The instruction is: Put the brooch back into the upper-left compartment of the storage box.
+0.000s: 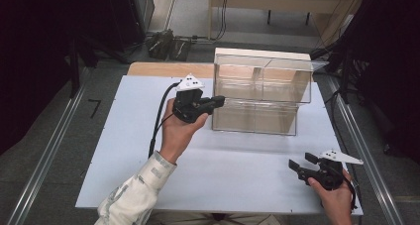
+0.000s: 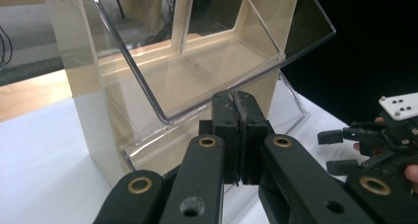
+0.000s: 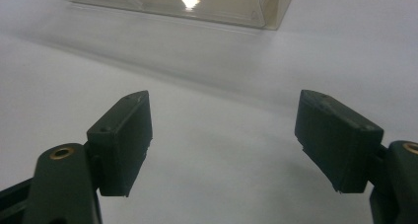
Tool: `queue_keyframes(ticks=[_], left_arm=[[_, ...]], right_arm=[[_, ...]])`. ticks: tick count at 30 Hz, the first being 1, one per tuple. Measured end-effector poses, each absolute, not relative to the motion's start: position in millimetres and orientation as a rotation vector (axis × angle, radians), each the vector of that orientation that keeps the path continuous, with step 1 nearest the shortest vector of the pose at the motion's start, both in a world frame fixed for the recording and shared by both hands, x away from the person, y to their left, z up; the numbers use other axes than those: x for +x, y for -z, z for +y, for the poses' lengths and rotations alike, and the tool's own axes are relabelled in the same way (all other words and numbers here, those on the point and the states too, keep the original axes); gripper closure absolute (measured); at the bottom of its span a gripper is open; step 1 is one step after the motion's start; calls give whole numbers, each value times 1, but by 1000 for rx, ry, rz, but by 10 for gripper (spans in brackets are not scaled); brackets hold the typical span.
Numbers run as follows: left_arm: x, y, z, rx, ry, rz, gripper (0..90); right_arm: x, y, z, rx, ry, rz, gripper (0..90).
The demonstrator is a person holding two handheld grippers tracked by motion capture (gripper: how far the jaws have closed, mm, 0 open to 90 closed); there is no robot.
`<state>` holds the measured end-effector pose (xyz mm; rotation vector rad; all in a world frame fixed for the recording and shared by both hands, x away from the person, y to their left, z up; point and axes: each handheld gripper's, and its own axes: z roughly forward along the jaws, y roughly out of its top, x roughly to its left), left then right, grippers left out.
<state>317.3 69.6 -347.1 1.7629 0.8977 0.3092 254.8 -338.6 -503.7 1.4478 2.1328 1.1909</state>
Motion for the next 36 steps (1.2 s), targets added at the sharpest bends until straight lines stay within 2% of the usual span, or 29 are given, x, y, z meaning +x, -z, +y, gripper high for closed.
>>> queue_keyframes(ticks=[36], left_arm=[[336,345,65,1683,-374,939,900]], right_arm=[[255,504,-340,1450,-1192,2133,208]])
